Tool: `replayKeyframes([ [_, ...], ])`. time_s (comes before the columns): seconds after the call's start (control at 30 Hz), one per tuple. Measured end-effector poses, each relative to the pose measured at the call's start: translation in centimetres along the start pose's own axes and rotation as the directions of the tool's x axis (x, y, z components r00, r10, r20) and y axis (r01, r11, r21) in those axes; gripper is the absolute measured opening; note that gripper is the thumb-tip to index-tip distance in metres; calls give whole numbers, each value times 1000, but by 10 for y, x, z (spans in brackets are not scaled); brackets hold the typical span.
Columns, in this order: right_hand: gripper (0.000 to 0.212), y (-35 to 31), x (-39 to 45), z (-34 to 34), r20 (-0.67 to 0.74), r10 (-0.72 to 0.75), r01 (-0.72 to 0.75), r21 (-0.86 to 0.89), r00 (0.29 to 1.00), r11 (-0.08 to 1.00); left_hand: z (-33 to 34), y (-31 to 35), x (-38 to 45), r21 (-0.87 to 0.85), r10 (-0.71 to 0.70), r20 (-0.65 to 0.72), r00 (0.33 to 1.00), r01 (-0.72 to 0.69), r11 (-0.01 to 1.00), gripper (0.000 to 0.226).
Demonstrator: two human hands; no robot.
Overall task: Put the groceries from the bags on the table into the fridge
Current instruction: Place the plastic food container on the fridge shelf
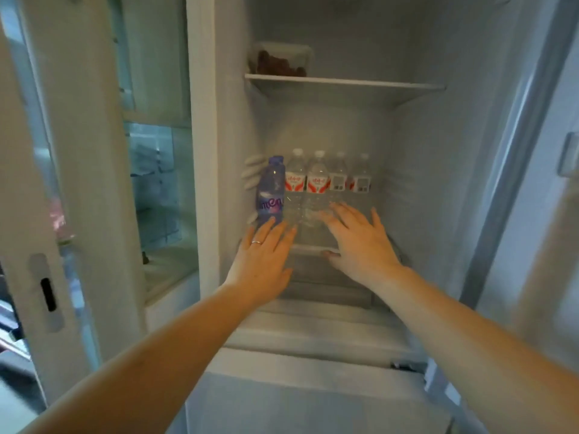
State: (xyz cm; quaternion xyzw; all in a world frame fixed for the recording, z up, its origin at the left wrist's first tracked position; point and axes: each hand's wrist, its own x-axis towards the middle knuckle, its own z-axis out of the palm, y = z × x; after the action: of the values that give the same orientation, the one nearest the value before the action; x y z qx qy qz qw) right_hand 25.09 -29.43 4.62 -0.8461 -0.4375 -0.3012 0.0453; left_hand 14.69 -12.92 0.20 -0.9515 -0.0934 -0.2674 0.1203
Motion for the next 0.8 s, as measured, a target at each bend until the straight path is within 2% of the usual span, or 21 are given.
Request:
replayKeyframes([
  [0.2,78,-43,-125,1,76,84,-88,51,994,995,-2,36,-105,-84,135,132,982,-125,989,74],
  [0.37,77,-71,-239,-10,286,166,-187,50,944,981,-9,80,-190,-253,238,233,943,-177,951,71],
  [0.57,76,-91,-382,-31,417,330,-377,34,847,926,-9,155,-270,-391,406,341,848,-264,882,71],
  [0.8,72,-79,-547,-72,446,556,-608,-31,701,793,-20,279,-324,-481,614,344,711,-428,765,71],
])
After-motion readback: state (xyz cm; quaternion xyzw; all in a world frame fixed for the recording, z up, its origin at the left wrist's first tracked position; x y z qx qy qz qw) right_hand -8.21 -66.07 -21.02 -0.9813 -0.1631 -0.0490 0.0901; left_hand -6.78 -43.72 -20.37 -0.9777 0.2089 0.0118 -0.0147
